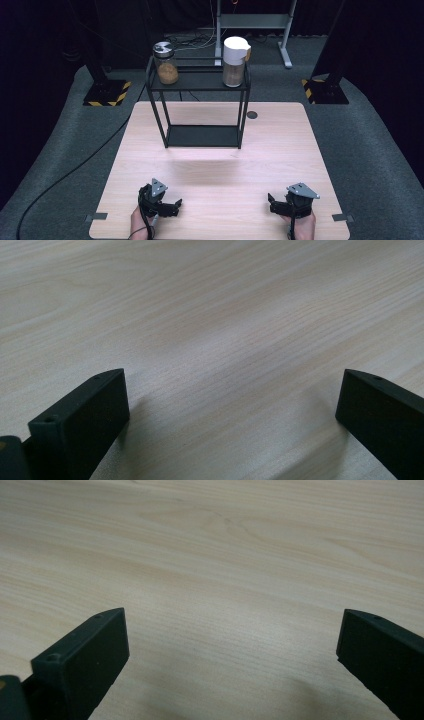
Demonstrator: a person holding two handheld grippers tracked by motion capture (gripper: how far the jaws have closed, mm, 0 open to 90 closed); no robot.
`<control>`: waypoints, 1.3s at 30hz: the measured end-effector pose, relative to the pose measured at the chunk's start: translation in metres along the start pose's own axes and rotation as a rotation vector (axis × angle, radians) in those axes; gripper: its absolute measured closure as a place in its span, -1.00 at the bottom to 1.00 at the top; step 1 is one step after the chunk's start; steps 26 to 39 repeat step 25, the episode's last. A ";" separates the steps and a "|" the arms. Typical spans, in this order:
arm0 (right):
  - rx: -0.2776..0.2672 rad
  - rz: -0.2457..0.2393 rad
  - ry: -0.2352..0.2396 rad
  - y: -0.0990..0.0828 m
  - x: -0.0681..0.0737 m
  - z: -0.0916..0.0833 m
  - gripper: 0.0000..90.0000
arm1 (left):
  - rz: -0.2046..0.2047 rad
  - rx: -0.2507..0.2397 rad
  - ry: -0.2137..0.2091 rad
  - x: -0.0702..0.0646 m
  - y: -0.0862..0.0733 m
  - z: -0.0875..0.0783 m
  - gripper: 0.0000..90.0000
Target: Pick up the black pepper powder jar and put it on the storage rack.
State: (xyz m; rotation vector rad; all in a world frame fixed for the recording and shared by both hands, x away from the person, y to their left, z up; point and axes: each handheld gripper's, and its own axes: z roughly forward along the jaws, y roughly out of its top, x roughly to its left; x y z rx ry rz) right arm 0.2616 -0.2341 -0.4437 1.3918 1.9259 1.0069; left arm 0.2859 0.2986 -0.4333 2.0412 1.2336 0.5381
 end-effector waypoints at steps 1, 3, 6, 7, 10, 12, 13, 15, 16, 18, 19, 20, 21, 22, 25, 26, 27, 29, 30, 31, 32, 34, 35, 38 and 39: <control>-0.004 0.003 -0.002 -0.001 0.000 0.000 -1.00 | 0.001 0.001 0.000 0.000 0.000 0.000 -1.00; -0.002 0.015 -0.010 0.000 0.001 0.000 -1.00 | 0.002 0.001 0.001 0.000 0.001 0.000 -1.00; 0.006 0.004 -0.012 0.001 0.002 0.001 -1.00 | 0.002 0.001 0.001 0.000 0.000 0.000 -1.00; 0.006 0.004 -0.012 0.001 0.002 0.001 -1.00 | 0.002 0.001 0.002 0.000 0.000 0.000 -1.00; 0.014 0.001 -0.009 0.003 0.002 0.002 -1.00 | 0.001 0.000 0.005 -0.001 0.000 0.000 -0.99; 0.016 0.005 -0.006 0.003 0.001 0.002 -1.00 | 0.002 -0.001 0.007 -0.001 0.000 0.000 -0.99; 0.017 0.005 -0.007 0.003 0.001 0.002 -1.00 | 0.003 -0.002 0.007 -0.001 0.000 0.000 -0.99; 0.017 0.004 -0.010 0.004 0.002 0.002 -1.00 | 0.003 -0.002 0.007 -0.001 0.000 0.000 -0.99; 0.018 0.003 -0.012 0.004 0.003 0.003 -1.00 | 0.004 -0.002 0.006 -0.001 0.000 0.000 -0.99; 0.018 0.005 -0.014 0.004 0.003 0.003 -1.00 | 0.005 -0.001 0.004 -0.001 0.000 0.000 -0.99; 0.018 0.005 -0.015 0.004 0.003 0.003 -1.00 | 0.009 0.001 0.004 -0.001 0.000 0.000 -0.99; 0.018 0.005 -0.016 0.004 0.003 0.003 -1.00 | 0.009 0.000 0.004 -0.001 0.000 0.000 -0.99; 0.018 0.005 -0.016 0.004 0.003 0.003 -1.00 | 0.009 -0.001 0.004 -0.001 0.000 0.000 -0.99; 0.019 0.005 -0.016 0.004 0.003 0.003 -1.00 | 0.009 -0.002 0.005 -0.001 0.000 0.000 -0.99; 0.020 0.002 -0.014 0.004 0.003 0.003 -1.00 | 0.010 -0.004 0.011 -0.002 -0.001 0.000 -0.99; 0.020 0.002 -0.014 0.004 0.003 0.003 -1.00 | 0.010 -0.004 0.011 -0.002 -0.001 0.000 -0.99; 0.020 0.002 -0.014 0.004 0.003 0.003 -1.00 | 0.010 -0.004 0.011 -0.002 -0.001 0.000 -0.99; 0.020 0.002 -0.014 0.004 0.003 0.003 -1.00 | 0.010 -0.004 0.011 -0.002 -0.001 0.000 -0.99; 0.020 0.002 -0.014 0.004 0.003 0.003 -1.00 | 0.010 -0.004 0.011 -0.002 -0.001 0.000 -0.99; 0.020 0.002 -0.014 0.004 0.003 0.003 -1.00 | 0.010 -0.004 0.011 -0.002 -0.001 0.000 -0.99; 0.020 0.002 -0.014 0.004 0.003 0.003 -1.00 | 0.010 -0.004 0.011 -0.002 -0.001 0.000 -0.99; 0.020 0.002 -0.014 0.004 0.003 0.003 -1.00 | 0.010 -0.004 0.011 -0.002 -0.001 0.000 -0.99; 0.020 0.002 -0.014 0.004 0.003 0.003 -1.00 | 0.010 -0.004 0.011 -0.002 -0.001 0.000 -0.99; 0.020 0.002 -0.014 0.004 0.003 0.003 -1.00 | 0.010 -0.004 0.011 -0.002 -0.001 0.000 -0.99; 0.020 0.002 -0.014 0.004 0.003 0.003 -1.00 | 0.010 -0.004 0.011 -0.002 -0.001 0.000 -0.99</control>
